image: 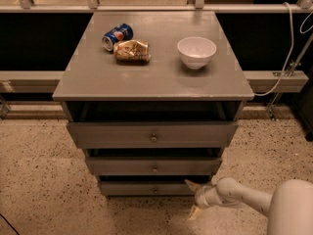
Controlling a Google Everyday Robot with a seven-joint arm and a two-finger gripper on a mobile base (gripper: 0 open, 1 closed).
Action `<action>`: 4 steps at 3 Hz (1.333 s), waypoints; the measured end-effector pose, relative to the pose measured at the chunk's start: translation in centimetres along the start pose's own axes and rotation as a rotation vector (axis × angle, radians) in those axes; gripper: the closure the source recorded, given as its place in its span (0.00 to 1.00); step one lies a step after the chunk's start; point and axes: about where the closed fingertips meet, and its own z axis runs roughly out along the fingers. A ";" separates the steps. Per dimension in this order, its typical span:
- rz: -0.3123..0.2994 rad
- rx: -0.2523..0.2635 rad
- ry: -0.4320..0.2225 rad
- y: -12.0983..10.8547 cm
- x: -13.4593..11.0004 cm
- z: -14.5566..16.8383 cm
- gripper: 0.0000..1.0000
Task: Open bottom drawer
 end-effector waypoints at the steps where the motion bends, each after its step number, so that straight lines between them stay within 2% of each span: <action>1: -0.001 0.023 -0.008 -1.5 0.3 1.3 0.00; 2: 0.006 0.064 -0.011 -3.8 0.2 2.4 0.03; 3: 0.024 0.094 -0.016 -5.1 0.4 3.2 0.08; 4: 0.051 0.117 -0.017 -5.9 0.8 4.3 0.18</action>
Offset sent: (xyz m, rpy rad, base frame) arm 0.0629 0.0117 -0.0088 0.0158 -0.0781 -0.0504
